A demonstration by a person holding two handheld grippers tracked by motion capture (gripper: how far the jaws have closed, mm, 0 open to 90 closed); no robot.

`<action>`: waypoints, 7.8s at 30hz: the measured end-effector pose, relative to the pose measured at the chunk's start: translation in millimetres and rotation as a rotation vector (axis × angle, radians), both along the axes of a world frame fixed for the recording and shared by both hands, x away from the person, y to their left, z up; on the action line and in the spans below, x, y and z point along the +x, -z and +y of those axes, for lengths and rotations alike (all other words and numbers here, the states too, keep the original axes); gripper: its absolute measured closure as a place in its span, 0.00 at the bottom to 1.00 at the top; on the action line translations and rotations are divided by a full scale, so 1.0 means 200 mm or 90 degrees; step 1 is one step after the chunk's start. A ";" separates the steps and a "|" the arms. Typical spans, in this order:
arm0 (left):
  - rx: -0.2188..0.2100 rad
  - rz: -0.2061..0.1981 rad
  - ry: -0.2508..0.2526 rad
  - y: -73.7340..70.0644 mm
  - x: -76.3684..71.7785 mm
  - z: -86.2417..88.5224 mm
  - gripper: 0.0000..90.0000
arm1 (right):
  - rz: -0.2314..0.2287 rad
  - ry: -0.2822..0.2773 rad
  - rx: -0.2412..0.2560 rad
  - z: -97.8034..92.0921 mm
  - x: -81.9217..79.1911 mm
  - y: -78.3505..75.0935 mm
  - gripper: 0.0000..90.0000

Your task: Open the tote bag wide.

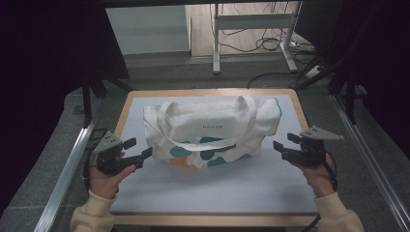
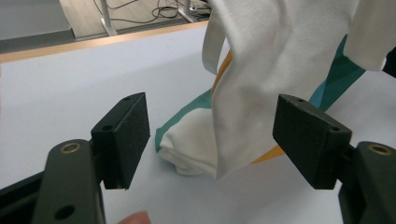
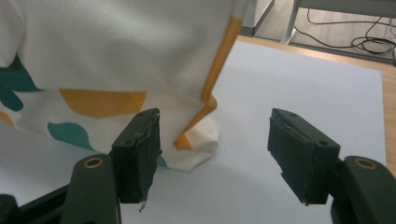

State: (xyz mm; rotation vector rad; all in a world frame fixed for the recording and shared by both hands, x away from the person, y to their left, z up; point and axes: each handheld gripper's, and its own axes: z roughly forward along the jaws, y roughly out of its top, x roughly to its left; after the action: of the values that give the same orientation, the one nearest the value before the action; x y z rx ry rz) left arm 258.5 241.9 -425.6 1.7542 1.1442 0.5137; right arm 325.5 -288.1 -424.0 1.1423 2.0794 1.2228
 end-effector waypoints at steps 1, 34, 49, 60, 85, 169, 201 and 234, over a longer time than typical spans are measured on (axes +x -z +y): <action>0.001 0.000 0.001 0.00 0.01 -0.01 0.30 | -0.001 -0.001 0.001 0.01 0.01 -0.01 0.38; 0.000 0.008 0.064 0.00 0.14 -0.13 0.84 | -0.010 -0.059 -0.016 0.16 0.16 -0.06 0.73; -0.002 0.004 0.075 0.02 0.12 -0.11 0.89 | -0.048 -0.061 -0.012 0.13 0.11 -0.05 0.94; -0.001 0.007 0.081 0.05 0.10 -0.11 0.90 | -0.054 -0.066 -0.011 0.13 0.07 -0.01 0.95; 0.026 0.020 0.091 0.18 0.07 -0.13 0.94 | -0.026 -0.083 -0.027 0.13 0.01 0.14 0.95; 0.070 0.114 0.076 0.45 0.18 -0.16 0.74 | 0.095 -0.071 -0.095 0.19 0.07 0.44 0.76; -0.015 -0.029 0.054 -0.07 0.01 -0.06 0.94 | -0.040 -0.061 0.054 0.07 -0.04 -0.01 0.94; 0.017 0.062 0.099 0.05 0.24 -0.25 1.00 | 0.013 -0.129 -0.035 0.38 0.17 0.01 0.98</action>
State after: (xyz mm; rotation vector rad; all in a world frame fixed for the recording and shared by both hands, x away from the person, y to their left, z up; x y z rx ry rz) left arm 305.6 192.7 -435.9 1.8916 1.0607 0.3538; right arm 360.3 -212.0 -426.0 0.9414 2.2754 1.2396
